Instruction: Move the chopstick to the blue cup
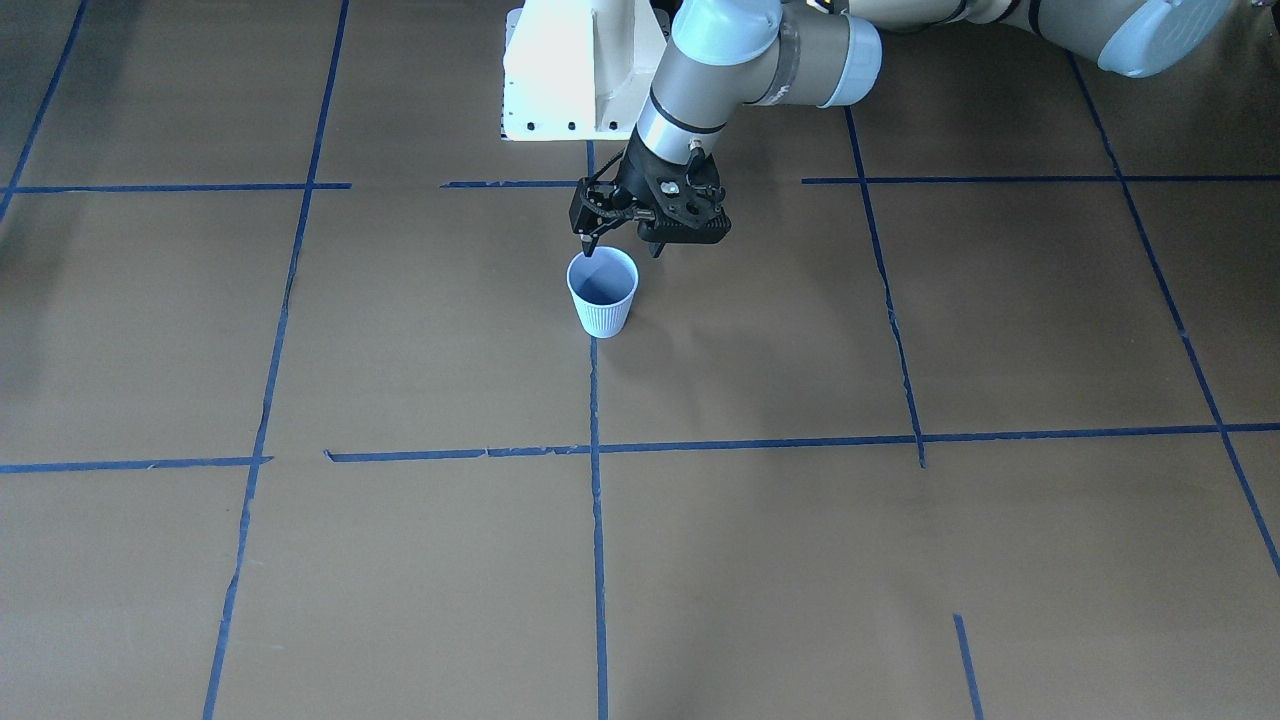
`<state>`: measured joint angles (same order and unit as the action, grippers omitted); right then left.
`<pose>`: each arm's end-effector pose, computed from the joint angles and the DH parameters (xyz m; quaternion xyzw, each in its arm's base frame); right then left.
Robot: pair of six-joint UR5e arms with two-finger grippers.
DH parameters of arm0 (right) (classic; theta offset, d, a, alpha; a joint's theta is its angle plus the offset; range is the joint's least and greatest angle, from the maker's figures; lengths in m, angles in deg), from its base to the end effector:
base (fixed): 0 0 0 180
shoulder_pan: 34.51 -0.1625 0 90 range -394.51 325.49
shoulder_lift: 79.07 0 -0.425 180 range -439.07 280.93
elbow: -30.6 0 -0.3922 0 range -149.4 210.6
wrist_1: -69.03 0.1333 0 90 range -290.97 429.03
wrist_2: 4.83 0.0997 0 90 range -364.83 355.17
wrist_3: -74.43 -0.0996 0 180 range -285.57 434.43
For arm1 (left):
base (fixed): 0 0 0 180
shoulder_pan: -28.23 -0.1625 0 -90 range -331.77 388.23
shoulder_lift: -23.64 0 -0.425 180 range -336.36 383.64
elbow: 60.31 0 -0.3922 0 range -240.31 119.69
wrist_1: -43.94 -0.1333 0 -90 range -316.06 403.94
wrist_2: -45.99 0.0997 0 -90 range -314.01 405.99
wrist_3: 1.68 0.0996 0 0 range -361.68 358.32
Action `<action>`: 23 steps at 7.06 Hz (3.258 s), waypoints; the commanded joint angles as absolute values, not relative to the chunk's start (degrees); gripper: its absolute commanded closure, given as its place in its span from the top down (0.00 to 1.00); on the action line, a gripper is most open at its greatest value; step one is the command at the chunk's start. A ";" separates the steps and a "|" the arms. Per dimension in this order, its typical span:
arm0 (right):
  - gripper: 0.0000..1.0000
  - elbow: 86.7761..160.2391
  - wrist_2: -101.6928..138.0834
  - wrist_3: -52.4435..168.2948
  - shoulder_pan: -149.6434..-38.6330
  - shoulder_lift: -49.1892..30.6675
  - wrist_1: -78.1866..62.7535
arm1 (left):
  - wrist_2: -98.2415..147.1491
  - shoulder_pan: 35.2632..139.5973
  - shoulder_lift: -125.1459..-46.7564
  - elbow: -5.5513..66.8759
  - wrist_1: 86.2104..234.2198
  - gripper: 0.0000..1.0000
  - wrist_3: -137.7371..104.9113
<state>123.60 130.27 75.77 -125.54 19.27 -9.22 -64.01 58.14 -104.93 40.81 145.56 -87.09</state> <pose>0.0706 -0.4346 0.6782 0.0595 -0.3817 -0.0239 0.9220 0.5128 -0.4095 0.1532 0.0062 0.5238 -0.0993 0.8460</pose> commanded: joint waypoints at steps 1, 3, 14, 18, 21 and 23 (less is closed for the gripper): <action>1.00 123.42 128.24 75.31 -135.97 22.70 -8.85 | -64.05 60.65 -104.77 42.00 145.54 1.00 -88.69; 0.98 120.97 127.63 65.70 -137.86 23.75 -1.27 | -64.05 61.02 -104.77 42.00 145.54 1.00 -88.87; 0.74 109.88 119.45 44.02 -134.80 21.57 19.28 | -63.96 61.28 -103.80 42.96 145.80 1.00 -89.22; 0.00 109.96 119.45 44.45 -134.53 21.74 19.46 | -63.96 61.37 -103.71 43.23 145.80 1.00 -88.96; 0.00 112.06 120.32 44.54 -135.40 24.01 30.51 | -63.96 62.33 -103.71 43.23 145.80 1.00 -88.87; 0.00 117.41 120.86 44.81 -139.34 25.52 31.50 | -63.96 62.51 -103.71 42.88 145.80 1.00 -88.87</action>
<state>114.36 120.61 44.67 -137.10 24.64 30.72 -63.96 62.42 -103.71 43.10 145.80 -88.88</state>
